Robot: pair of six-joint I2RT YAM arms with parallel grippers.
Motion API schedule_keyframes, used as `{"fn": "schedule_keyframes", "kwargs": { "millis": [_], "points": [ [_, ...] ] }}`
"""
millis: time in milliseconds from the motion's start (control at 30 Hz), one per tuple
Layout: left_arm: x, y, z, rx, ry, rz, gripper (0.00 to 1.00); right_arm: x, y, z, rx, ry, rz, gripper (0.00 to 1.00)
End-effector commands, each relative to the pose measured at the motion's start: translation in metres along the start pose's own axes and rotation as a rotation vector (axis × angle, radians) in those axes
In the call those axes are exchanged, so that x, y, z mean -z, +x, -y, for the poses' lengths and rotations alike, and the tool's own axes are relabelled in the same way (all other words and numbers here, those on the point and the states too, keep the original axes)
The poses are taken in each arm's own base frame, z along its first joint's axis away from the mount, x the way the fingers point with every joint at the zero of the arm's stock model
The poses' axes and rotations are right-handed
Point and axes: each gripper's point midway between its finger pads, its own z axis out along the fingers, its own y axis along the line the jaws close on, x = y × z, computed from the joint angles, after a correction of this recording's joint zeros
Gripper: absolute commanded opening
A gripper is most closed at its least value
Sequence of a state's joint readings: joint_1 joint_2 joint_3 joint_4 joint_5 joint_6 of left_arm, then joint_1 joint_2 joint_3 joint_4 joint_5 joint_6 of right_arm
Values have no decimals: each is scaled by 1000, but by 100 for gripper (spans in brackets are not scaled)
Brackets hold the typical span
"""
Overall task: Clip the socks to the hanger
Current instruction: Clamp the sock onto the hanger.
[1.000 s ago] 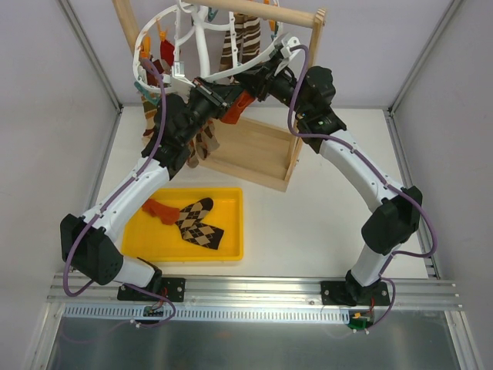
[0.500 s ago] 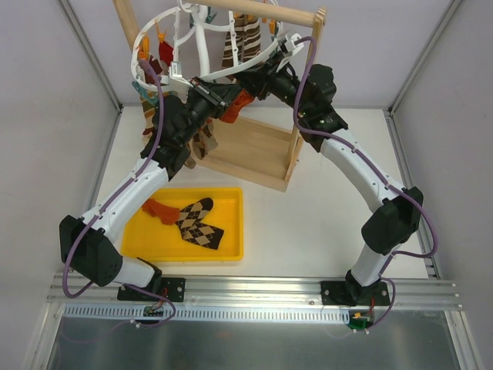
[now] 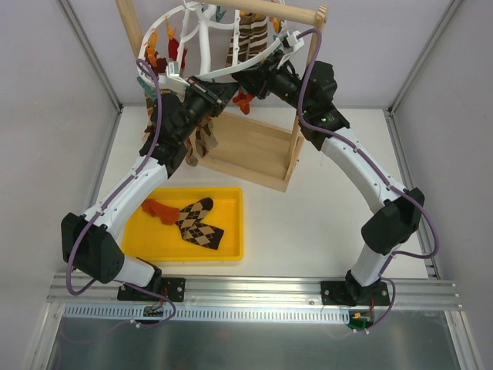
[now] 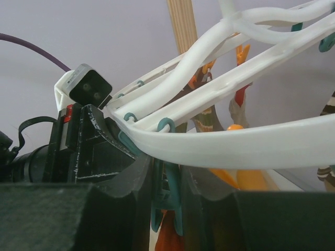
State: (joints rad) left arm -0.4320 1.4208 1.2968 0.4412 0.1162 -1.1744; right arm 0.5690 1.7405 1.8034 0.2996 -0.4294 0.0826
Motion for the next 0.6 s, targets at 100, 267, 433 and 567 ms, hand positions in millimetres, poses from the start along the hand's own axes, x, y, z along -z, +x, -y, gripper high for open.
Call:
{"fn": "schedule_keyframes", "kwargs": {
  "millis": [100, 267, 433, 567],
  "points": [
    [-7, -10, 8, 16, 50, 7, 0, 10, -18, -32, -67, -94, -11, 1],
    [-5, -9, 15, 16, 74, 1, 0, 12, -15, -24, -11, -56, -1, 1],
    [-3, -10, 22, 16, 91, -4, 0, 13, -16, -20, 13, -31, 12, 1],
    [-4, -6, 22, 30, 98, -24, 0, 11, -20, -13, 44, 15, 35, 1]
  ]
}}
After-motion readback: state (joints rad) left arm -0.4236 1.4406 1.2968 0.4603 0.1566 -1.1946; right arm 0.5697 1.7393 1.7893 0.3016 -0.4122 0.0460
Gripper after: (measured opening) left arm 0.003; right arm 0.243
